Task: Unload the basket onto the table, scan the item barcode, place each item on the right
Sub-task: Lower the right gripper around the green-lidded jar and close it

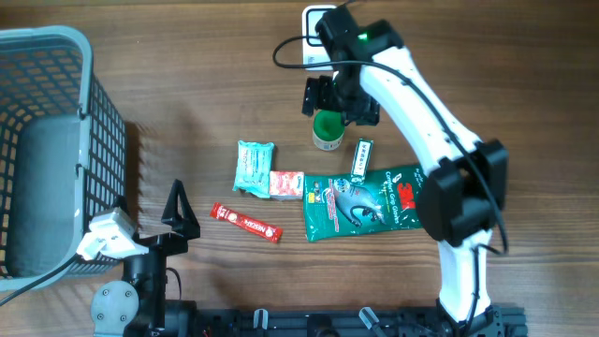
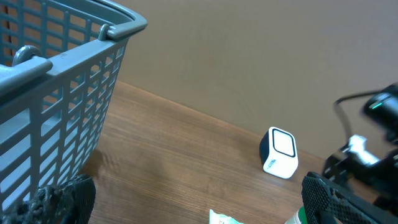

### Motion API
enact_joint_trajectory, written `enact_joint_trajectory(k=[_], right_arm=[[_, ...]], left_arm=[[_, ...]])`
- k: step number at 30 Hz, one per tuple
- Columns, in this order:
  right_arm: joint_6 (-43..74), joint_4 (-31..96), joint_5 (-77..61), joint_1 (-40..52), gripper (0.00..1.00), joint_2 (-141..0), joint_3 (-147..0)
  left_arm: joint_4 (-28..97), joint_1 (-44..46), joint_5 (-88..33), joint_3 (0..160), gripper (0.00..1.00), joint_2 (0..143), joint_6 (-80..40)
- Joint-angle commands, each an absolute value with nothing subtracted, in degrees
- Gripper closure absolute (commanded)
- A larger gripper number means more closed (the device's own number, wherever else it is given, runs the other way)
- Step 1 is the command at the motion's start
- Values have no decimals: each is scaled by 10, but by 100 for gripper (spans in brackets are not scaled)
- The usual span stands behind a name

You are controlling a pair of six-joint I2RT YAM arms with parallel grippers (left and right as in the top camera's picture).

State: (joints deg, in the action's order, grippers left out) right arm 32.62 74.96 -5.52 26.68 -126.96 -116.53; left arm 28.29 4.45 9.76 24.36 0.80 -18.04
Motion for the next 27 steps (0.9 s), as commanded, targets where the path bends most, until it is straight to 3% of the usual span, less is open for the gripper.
enact_joint_trajectory(k=[1, 17, 25, 27], right_arm=[[293, 745, -62, 268, 1, -1311, -1173], [269, 710, -18, 285, 2, -1390, -1173], [270, 717, -12, 285, 28, -1392, -1173], [270, 721, -12, 285, 30, -1391, -1173]], left_arm=[[282, 47, 99, 242, 0, 3, -171], [282, 47, 99, 242, 0, 3, -171], [282, 47, 99, 242, 0, 3, -171], [282, 47, 99, 242, 0, 3, -171]])
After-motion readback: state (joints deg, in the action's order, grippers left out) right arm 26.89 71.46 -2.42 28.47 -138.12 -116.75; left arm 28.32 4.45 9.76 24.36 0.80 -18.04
